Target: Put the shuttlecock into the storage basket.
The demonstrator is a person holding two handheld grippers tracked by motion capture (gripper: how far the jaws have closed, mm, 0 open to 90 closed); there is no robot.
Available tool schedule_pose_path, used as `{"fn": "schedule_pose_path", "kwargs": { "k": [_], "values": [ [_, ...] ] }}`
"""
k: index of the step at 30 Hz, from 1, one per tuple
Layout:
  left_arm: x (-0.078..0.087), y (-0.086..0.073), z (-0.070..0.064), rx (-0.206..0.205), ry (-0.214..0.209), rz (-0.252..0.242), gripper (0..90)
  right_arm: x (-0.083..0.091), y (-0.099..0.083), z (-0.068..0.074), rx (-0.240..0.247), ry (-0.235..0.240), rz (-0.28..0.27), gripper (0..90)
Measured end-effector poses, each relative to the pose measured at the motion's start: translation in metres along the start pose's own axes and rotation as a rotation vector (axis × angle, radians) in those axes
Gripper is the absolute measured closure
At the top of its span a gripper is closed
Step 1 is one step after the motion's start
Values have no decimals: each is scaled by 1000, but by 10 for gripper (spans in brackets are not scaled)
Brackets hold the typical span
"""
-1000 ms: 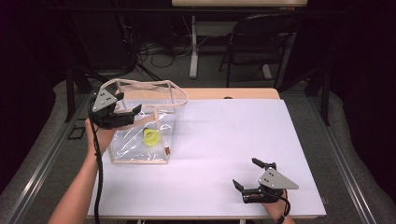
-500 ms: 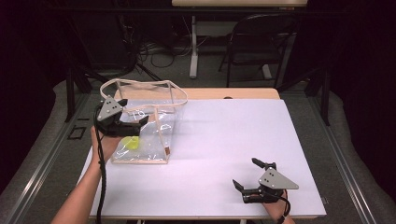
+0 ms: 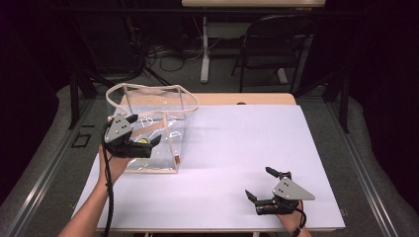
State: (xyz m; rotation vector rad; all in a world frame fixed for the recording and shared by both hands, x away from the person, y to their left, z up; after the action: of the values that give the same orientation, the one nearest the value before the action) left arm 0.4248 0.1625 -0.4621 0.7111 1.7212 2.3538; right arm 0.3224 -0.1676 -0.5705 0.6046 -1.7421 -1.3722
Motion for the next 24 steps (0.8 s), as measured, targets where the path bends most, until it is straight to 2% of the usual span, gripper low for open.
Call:
{"fn": "schedule_pose_path", "kwargs": {
  "k": [10, 15, 24],
  "values": [
    [14, -5, -24, -22, -29, -31, 0, 0, 0, 0, 2, 1, -2, 26],
    [20, -13, -37, -34, -63, -24, 0, 1, 1, 0, -2, -1, -6, 26],
    [25, -25, -51, -44, -90, -15, 0, 0, 0, 0, -1, 2, -2, 26]
  ]
}}
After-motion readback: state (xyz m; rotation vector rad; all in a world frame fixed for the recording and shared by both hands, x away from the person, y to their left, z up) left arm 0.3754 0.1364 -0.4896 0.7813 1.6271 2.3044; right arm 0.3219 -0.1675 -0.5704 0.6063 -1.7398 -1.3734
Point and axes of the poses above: each handheld gripper's, and its own axes: x roughly backward along the jaws, y roughly out of its top, z roughly to its left, the point moved 10 cm from there along -x, roughly forward along the jaws, and after that the axes turned 14 degrees about y, right-handed, at the moved point
